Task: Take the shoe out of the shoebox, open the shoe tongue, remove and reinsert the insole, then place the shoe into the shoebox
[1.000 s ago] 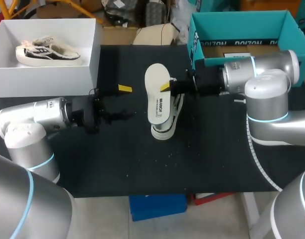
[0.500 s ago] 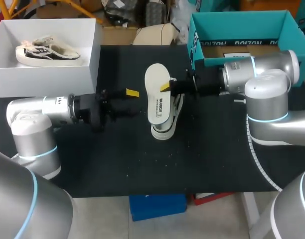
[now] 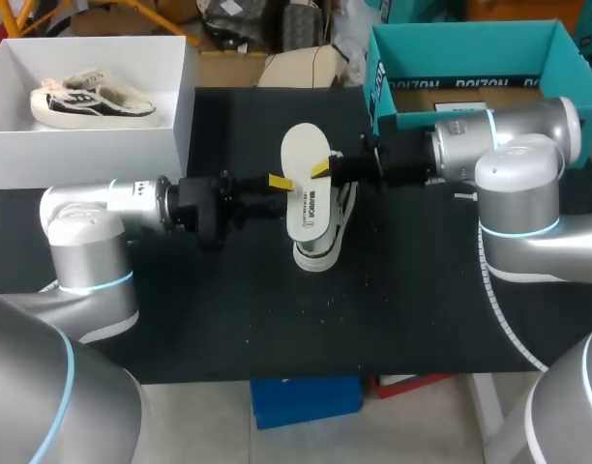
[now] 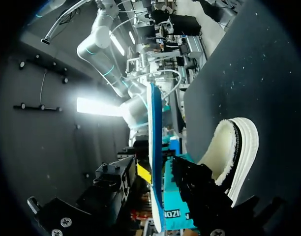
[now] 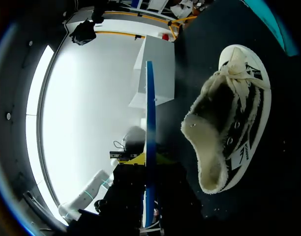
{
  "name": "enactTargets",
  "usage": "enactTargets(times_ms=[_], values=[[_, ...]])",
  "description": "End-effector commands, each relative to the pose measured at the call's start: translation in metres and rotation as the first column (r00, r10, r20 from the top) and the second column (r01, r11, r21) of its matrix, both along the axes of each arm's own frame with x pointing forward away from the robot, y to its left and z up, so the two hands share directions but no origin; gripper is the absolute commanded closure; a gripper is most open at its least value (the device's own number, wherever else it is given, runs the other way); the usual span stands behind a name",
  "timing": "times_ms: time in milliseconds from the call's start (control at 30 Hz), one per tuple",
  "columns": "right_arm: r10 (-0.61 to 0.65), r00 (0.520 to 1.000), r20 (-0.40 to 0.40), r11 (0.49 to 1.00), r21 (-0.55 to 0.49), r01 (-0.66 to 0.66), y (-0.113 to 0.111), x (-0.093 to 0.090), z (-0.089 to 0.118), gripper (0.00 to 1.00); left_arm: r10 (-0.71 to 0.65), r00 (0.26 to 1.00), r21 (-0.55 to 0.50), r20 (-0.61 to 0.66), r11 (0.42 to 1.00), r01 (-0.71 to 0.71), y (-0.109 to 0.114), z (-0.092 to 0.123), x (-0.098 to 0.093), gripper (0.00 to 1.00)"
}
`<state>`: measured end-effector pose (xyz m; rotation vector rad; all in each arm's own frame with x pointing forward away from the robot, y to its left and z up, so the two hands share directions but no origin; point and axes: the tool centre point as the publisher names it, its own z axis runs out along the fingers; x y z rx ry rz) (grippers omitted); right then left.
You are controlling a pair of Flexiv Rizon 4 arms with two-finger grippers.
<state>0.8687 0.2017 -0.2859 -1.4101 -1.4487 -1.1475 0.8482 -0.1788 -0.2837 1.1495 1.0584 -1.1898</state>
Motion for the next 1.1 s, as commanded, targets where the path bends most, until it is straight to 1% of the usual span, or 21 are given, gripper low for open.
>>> enactTargets(times_ms=[33, 67, 267, 333, 467, 567, 633, 733, 800, 867, 900, 1100], values=[[-0.001, 1.000, 0.001, 1.000, 0.001, 0.001, 0.001, 0.000, -0.001, 1.00, -0.001, 1.000, 0.010, 0.006, 1.000, 0.001, -0.012, -0.002, 0.001, 0.56], [-0.001, 1.000, 0.001, 1.000, 0.001, 0.001, 0.001, 0.000, -0.001, 1.00, -0.006, 1.000, 0.007, 0.007, 1.000, 0.006, -0.014, -0.001, 0.001, 0.57], [-0.001, 1.000, 0.001, 1.000, 0.001, 0.001, 0.001, 0.000, -0.001, 1.00, 0.026, 0.999, -0.010, 0.019, 1.000, -0.026, -0.019, -0.001, 0.003, 0.59], [-0.001, 1.000, 0.001, 1.000, 0.001, 0.001, 0.001, 0.000, -0.001, 1.00, 0.041, 0.999, -0.017, 0.023, 0.999, -0.040, -0.022, 0.000, 0.004, 0.66], [-0.001, 1.000, 0.001, 1.000, 0.001, 0.001, 0.001, 0.000, -0.001, 1.00, 0.038, 0.999, -0.023, 0.024, 0.999, -0.037, -0.028, 0.000, 0.004, 0.68], [-0.001, 1.000, 0.001, 1.000, 0.001, 0.001, 0.001, 0.000, -0.001, 1.00, 0.054, 0.998, -0.030, 0.028, 0.998, -0.053, -0.031, 0.001, 0.005, 0.82], [-0.001, 1.000, 0.001, 1.000, 0.001, 0.001, 0.001, 0.000, -0.001, 1.00, 0.057, 0.998, -0.032, 0.029, 0.998, -0.056, -0.032, 0.002, 0.006, 1.00], [-0.001, 1.000, 0.001, 1.000, 0.001, 0.001, 0.001, 0.000, -0.001, 1.00, 0.076, 0.997, -0.038, 0.033, 0.996, -0.075, -0.032, 0.003, 0.008, 1.00], [-0.001, 1.000, 0.001, 1.000, 0.001, 0.001, 0.001, 0.000, -0.001, 1.00, 0.084, 0.996, -0.043, 0.035, 0.996, -0.083, -0.031, 0.004, 0.008, 0.91], [-0.001, 1.000, 0.001, 1.000, 0.001, 0.001, 0.001, 0.000, -0.001, 1.00, 0.097, 0.995, -0.051, 0.036, 0.994, -0.095, -0.029, 0.004, 0.009, 0.96], [-0.001, 1.000, 0.001, 1.000, 0.001, 0.001, 0.001, 0.000, -0.001, 1.00, 0.103, 0.994, -0.051, 0.035, 0.994, -0.101, -0.028, 0.004, 0.010, 1.00], [-0.001, 1.000, 0.001, 1.000, 0.001, 0.001, 0.001, 0.000, -0.001, 1.00, 0.117, 0.993, -0.063, 0.029, 0.991, -0.115, -0.025, 0.004, 0.011, 1.00]])
